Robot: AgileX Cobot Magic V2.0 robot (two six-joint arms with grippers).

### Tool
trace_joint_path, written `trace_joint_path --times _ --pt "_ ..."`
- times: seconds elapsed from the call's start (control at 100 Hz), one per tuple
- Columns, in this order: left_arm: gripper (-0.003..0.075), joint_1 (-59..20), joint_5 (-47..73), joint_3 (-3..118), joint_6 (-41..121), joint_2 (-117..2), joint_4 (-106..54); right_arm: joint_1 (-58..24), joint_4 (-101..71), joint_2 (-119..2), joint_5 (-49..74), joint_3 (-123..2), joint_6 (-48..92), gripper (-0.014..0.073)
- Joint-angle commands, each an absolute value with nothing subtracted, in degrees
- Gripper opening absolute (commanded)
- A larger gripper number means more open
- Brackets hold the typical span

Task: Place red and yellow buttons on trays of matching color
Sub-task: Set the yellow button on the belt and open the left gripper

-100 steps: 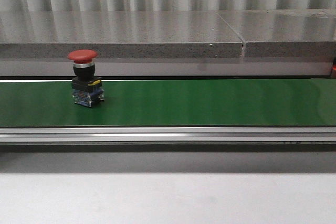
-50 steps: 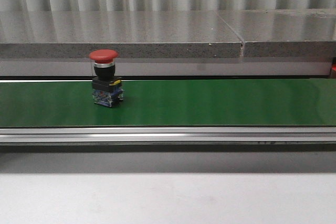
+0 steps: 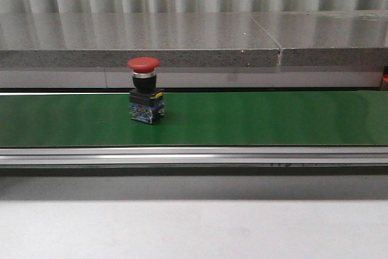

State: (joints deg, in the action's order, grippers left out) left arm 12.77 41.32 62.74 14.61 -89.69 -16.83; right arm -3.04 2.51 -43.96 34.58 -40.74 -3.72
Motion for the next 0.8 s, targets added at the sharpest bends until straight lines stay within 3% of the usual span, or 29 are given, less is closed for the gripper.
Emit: trace_joint_path --times 0.0,0.08,0.15,0.35,0.79 --pt "0.0438 12.5 40.4 64.1 15.0 -87.7 -18.4 -3.1 2.9 -43.4 30.7 -42.1 -3.2 -0.0067" --pt "0.0622 12.5 40.7 64.1 15.1 -87.7 -19.0 -3.1 2.9 -43.4 30.7 -42.1 -3.2 -0.0067" --pt "0.0700 12.5 40.9 64.1 16.0 -87.6 -19.9 -3.1 2.9 -43.4 30.7 -42.1 -3.2 -0.0067" --pt "0.0659 11.1 41.0 64.1 19.4 -84.8 -23.3 -3.1 2.9 -43.4 30.7 -42.1 -3.2 -0.0067" --pt "0.0659 2.6 35.3 62.1 20.2 -67.5 -23.4 -3.1 2.9 -43.4 30.7 -42.1 -3.2 -0.0067"
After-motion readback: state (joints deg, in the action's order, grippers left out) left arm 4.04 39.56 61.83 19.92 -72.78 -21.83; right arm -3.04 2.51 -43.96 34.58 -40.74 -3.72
